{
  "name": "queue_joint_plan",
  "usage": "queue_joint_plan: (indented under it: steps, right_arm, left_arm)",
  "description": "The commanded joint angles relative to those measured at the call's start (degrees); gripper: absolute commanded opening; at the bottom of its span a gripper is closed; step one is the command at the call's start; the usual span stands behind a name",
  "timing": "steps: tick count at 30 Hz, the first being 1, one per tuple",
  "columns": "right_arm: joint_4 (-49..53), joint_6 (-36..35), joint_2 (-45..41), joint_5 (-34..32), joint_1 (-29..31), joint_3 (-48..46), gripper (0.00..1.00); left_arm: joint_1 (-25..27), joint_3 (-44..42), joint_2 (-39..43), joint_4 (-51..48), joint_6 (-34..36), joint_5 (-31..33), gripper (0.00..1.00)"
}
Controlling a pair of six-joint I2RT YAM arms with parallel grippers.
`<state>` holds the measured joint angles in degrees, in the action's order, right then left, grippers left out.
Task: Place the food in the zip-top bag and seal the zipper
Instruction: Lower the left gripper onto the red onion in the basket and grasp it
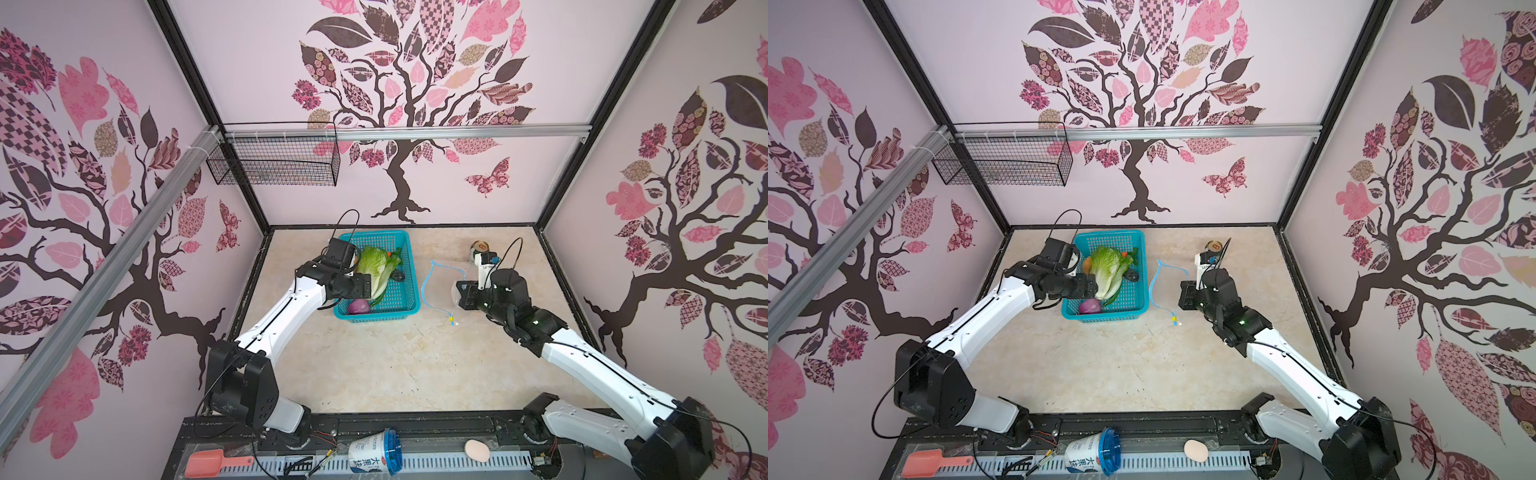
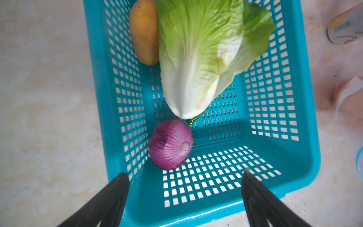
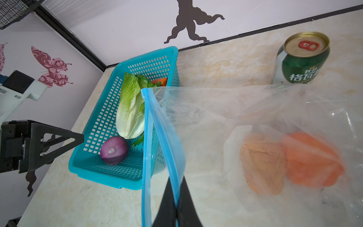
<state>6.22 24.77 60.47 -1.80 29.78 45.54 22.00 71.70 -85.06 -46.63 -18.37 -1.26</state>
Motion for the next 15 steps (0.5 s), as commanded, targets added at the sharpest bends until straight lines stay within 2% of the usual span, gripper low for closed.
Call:
queue_joint_plan:
  steps: [1,5,15]
  right_arm:
    - [0.27,-1.04,-0.22,-1.09,-0.39,1.25,0.00]
    - [0.36,-1.30,-0.52,-1.40,-0.40,1.13,0.00]
    - [-0.20,-1.42,0.77,-1.45,-0.40,1.07,0.00]
  left_arm:
    - [1.36,-1.62,0.26,-0.29,-1.91,-2.21,0.90]
    - [1.45,-1.59,-2.40,-1.38,-2.37,-1.35,0.87]
    - [2.08,-1.23,-7.99,-3.77,-2.80,0.53,0.88]
